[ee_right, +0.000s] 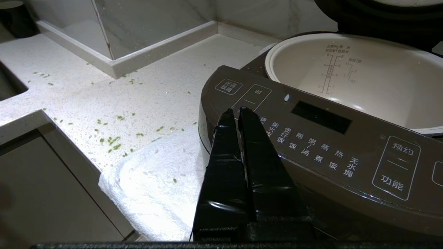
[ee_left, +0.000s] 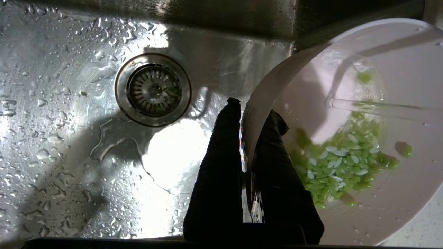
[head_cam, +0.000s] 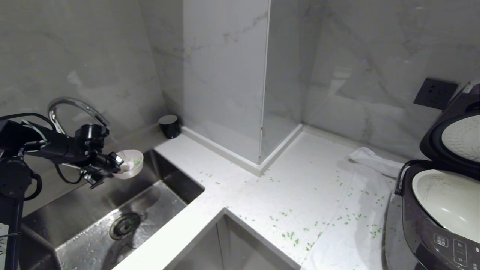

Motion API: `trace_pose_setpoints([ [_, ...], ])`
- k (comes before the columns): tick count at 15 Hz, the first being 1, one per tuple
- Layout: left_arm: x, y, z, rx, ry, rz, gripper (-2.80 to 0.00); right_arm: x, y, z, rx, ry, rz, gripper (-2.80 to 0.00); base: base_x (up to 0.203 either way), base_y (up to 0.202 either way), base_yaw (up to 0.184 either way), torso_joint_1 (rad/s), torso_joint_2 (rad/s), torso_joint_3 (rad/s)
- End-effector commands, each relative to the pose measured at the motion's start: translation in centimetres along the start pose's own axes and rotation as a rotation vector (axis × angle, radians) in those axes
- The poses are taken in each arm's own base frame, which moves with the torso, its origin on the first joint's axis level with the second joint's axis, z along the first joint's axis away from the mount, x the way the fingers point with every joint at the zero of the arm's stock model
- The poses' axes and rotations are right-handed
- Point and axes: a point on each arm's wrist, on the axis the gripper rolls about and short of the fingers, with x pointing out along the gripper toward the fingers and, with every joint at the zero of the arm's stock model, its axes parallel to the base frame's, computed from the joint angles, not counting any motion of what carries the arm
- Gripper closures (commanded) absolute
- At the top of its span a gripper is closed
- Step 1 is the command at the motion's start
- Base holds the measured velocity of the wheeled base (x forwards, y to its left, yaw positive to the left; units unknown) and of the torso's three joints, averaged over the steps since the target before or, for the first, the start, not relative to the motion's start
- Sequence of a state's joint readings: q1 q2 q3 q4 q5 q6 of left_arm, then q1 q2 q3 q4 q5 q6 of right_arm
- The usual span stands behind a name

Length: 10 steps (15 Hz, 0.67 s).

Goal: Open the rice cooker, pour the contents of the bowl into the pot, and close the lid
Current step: Fill a bowl with water from the tap

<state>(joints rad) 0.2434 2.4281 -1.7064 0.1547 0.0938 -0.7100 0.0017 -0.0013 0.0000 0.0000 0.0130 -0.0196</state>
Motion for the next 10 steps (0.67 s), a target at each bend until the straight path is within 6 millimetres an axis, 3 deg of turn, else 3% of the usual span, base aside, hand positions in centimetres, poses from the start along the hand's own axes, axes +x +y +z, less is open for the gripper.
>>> trace_pose_setpoints([
  [1,0.0,-0.1,0.0,-0.011,-0.001,0.0,0.0,0.0,0.0,0.0,0.0,0.001,0.001,0.0,0.0,0.0,0.0,0.0,0.0,0.0],
  [4,-0.3,-0.6,0.9,-0.075,-0.032,-0.026,0.0,0.0,0.0,0.0,0.0,0.001,0.002,0.0,0.0,0.0,0.0,0.0,0.0,0.0],
  [10,-0.7,-0.2,0.5,-0.072,0.034,-0.022,0.0,0.0,0.0,0.0,-0.002,0.001,0.001,0.0,0.0,0.0,0.0,0.0,0.0,0.0],
])
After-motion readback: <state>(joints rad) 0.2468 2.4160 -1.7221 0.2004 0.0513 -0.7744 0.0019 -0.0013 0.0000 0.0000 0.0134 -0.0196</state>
